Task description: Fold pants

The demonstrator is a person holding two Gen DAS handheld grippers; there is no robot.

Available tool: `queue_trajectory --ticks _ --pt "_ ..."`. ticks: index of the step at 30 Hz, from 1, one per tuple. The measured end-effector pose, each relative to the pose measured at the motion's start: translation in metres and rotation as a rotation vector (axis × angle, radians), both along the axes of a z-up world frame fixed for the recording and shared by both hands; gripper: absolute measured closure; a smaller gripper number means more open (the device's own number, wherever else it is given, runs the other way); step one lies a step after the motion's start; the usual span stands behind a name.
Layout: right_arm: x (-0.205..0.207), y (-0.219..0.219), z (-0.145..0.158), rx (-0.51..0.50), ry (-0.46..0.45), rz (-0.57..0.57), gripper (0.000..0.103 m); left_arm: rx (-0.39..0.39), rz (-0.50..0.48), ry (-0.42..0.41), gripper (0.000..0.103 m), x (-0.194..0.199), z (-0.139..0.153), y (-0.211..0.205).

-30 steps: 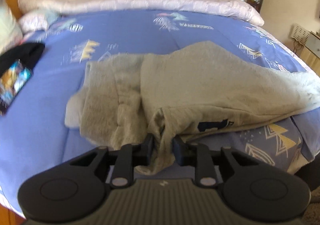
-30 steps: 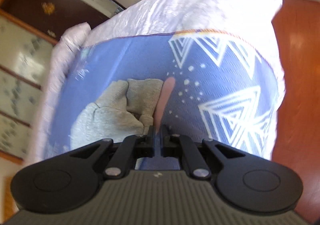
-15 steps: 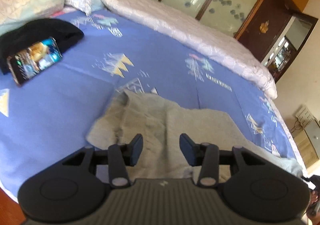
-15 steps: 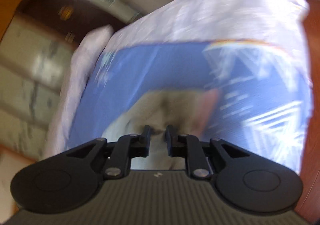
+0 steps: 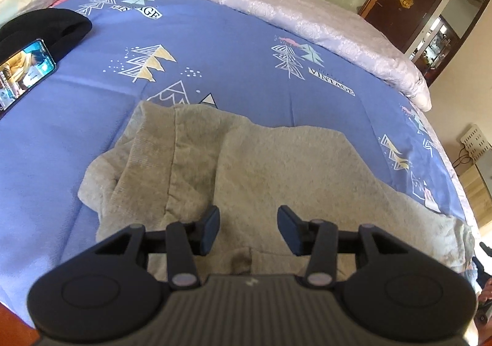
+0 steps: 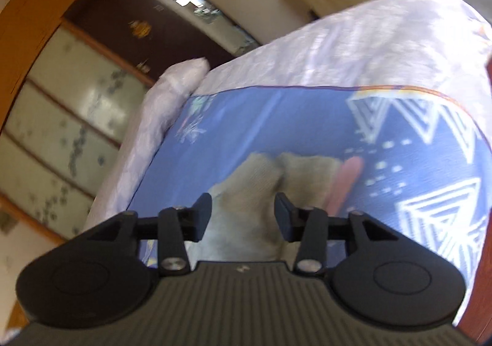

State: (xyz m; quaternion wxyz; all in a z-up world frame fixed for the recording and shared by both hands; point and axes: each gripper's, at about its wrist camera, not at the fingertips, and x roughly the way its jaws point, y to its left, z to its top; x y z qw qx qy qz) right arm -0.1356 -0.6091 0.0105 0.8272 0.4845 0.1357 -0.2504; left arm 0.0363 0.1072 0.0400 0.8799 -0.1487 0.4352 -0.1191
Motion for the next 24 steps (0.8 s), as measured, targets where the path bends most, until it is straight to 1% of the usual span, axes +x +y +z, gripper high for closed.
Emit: queue_trajectory --ticks 3,5,6,7,8,10,12,13,14,15,18,19,20,21,22,24 --pt "0.006 -0.005 -0.015 0.053 0.012 0.003 0.054 0.009 -0.005 0.011 0.06 0.002 -0.002 -0.004" --pt "0.019 -0.001 -0.021 0.058 0.033 0.03 0.056 0.017 -0.006 0.021 0.06 0.002 -0.003 -0.006" --pt "0.024 0.002 -0.02 0.048 0.051 0.049 0.068 0.022 -0.003 0.025 0.06 0.002 -0.004 -0.006" --pt "0.028 0.004 -0.018 0.033 0.073 0.065 0.084 0.026 0.002 0.028 0.06 0.001 -0.004 -0.004" --pt "0.028 0.007 -0.012 0.005 0.09 0.071 0.092 0.027 0.009 0.029 0.06 0.0 -0.004 -0.002" --pt "0.023 0.019 0.007 -0.122 0.1 0.029 0.093 0.031 0.026 0.027 0.059 -0.003 -0.002 0.005" --pt "0.01 0.028 0.026 -0.258 0.102 -0.041 0.094 0.036 0.046 0.025 0.058 -0.006 -0.001 0.013" --pt "0.006 0.03 0.032 -0.296 0.105 -0.065 0.094 0.037 0.056 0.028 0.058 -0.007 -0.002 0.018" --pt "0.001 0.03 0.033 -0.305 0.115 -0.086 0.094 0.037 0.068 0.033 0.058 -0.008 -0.003 0.022" --pt "-0.001 0.028 0.03 -0.306 0.154 -0.106 0.093 0.032 0.077 0.038 0.058 -0.009 -0.004 0.027" --pt "0.006 0.017 0.004 -0.293 0.38 -0.103 0.091 0.031 0.111 0.034 0.058 -0.012 -0.004 0.04" --pt "0.005 0.017 -0.003 -0.279 0.417 -0.115 0.085 0.033 0.128 0.023 0.058 -0.014 -0.001 0.045" --pt "-0.003 0.019 -0.003 -0.277 0.38 -0.147 0.074 0.031 0.144 0.013 0.056 -0.016 0.002 0.05" --pt "-0.01 0.022 0.0 -0.273 0.353 -0.19 0.058 0.02 0.164 0.001 0.055 -0.02 0.005 0.057" --pt "-0.015 0.027 0.004 -0.284 0.337 -0.228 0.055 0.006 0.181 -0.006 0.054 -0.022 0.007 0.064" --pt "-0.023 0.037 0.015 -0.336 0.301 -0.256 0.055 -0.039 0.215 -0.01 0.054 -0.024 0.01 0.08"
